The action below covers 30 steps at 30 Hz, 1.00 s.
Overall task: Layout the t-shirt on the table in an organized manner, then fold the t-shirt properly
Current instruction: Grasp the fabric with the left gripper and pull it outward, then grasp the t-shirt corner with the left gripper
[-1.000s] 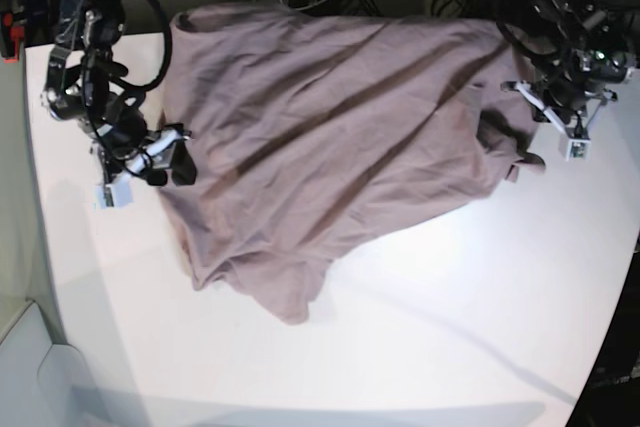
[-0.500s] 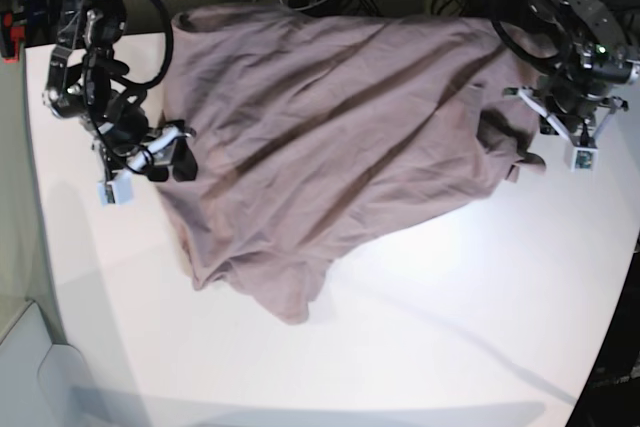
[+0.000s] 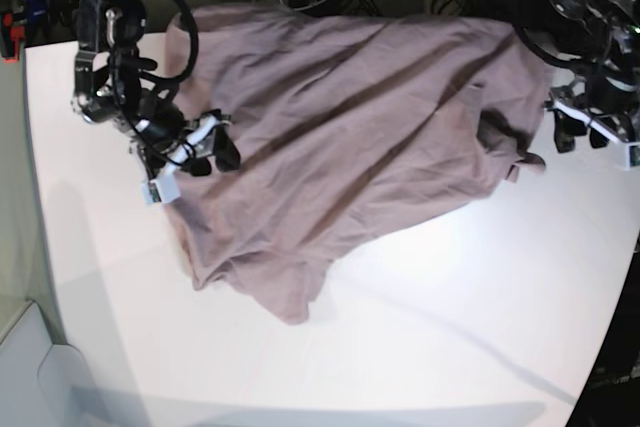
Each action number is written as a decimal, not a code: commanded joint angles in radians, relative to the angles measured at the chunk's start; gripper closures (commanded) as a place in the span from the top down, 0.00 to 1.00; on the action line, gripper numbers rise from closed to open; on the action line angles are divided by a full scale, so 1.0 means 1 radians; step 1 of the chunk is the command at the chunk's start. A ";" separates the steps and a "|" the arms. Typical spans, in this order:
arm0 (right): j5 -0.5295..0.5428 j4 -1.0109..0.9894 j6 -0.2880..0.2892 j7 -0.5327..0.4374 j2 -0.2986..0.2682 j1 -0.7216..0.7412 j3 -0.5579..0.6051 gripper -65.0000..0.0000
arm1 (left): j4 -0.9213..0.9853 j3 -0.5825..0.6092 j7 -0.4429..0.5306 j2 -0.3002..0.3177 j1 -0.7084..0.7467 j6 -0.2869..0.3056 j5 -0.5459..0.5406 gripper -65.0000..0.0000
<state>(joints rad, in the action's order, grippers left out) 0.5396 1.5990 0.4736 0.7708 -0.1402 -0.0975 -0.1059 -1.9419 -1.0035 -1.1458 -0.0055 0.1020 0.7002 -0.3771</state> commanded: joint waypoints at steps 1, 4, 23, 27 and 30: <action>0.020 0.024 0.006 -0.027 -0.008 0.015 -0.002 0.50 | -0.017 -0.007 0.020 0.019 -0.011 -0.002 -0.036 0.52; 0.020 0.017 0.006 -0.024 0.000 0.034 -0.001 0.50 | -0.011 -0.008 0.022 0.043 -0.060 -0.002 -0.052 0.52; 0.015 -0.013 0.006 -0.030 0.015 0.060 0.054 0.50 | 0.353 0.122 0.097 0.075 -0.242 -0.002 0.135 0.79; 0.015 -0.013 0.006 -0.032 0.015 0.061 0.054 0.50 | 0.390 0.143 0.097 0.074 -0.241 -0.002 0.135 0.81; 0.015 -0.013 0.006 -0.030 0.015 0.072 0.054 0.50 | 0.402 0.143 0.097 0.066 -0.241 -0.002 0.135 0.81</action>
<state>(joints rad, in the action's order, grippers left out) 0.5320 1.5703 0.4736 0.7628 -0.1196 -0.0429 -0.0494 -1.5238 -0.8619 -1.0691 0.0494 -0.1223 0.6994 -0.2241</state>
